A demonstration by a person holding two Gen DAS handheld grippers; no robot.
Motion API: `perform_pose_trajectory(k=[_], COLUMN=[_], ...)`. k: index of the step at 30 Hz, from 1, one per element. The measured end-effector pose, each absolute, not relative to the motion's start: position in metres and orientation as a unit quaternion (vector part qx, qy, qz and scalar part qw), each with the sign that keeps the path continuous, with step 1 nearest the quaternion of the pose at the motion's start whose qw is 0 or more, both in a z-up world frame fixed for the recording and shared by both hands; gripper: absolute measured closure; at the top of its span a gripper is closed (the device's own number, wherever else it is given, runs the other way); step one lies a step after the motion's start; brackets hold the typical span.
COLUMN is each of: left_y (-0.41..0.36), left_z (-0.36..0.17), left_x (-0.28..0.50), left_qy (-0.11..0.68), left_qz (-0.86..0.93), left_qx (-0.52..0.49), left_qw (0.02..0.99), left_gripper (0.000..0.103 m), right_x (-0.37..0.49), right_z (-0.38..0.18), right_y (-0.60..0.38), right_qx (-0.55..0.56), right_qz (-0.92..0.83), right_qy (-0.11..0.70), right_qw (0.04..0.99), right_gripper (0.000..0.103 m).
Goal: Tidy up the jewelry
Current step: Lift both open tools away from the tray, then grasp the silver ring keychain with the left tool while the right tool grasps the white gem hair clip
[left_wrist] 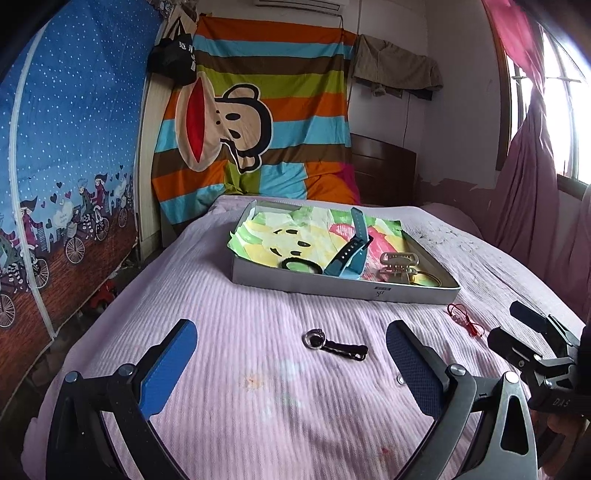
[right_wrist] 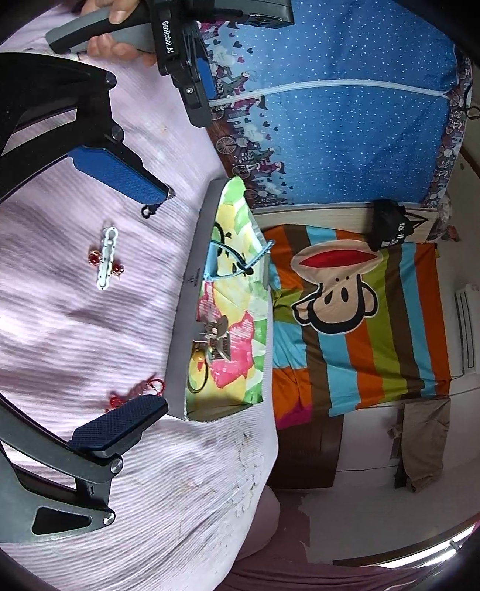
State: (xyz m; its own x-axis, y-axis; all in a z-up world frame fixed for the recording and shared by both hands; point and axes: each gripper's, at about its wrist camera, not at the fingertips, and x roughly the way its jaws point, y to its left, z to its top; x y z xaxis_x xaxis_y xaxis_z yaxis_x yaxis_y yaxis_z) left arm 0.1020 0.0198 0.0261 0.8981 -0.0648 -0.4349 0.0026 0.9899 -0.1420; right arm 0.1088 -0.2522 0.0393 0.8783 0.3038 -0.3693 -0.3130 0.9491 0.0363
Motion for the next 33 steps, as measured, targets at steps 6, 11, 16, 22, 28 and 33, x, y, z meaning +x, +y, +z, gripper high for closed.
perform_pose_trajectory(k=[6, 11, 16, 22, 28, 33], left_y=[0.022, 0.021, 0.018, 0.010, 0.003, 0.002], left_z=[0.015, 0.007, 0.002, -0.002, -0.006, -0.009], left_x=[0.118, 0.124, 0.128, 0.132, 0.137, 0.145], left_qy=[0.290, 0.319, 0.333, 0.348, 0.360, 0.368], left_qz=[-0.022, -0.028, -0.039, -0.057, -0.071, -0.073], left_qx=[-0.069, -0.068, -0.061, -0.048, -0.042, -0.042], left_qw=[0.954, 0.945, 0.940, 0.935, 0.930, 0.926], left_gripper=[0.000, 0.000, 0.001, 0.014, 0.027, 0.032], right_x=[0.117, 0.124, 0.131, 0.139, 0.147, 0.153], right_z=[0.022, 0.014, 0.007, -0.004, -0.019, -0.028], right_y=[-0.242, -0.239, -0.243, -0.237, -0.225, -0.217], right_qx=[-0.033, -0.035, -0.020, -0.017, -0.022, -0.027], right_qz=[0.167, 0.171, 0.178, 0.203, 0.228, 0.237], right_qy=[0.232, 0.259, 0.280, 0.312, 0.350, 0.367], right_qw=[0.958, 0.950, 0.943, 0.928, 0.908, 0.899], right_gripper=[0.001, 0.001, 0.002, 0.038, 0.051, 0.065])
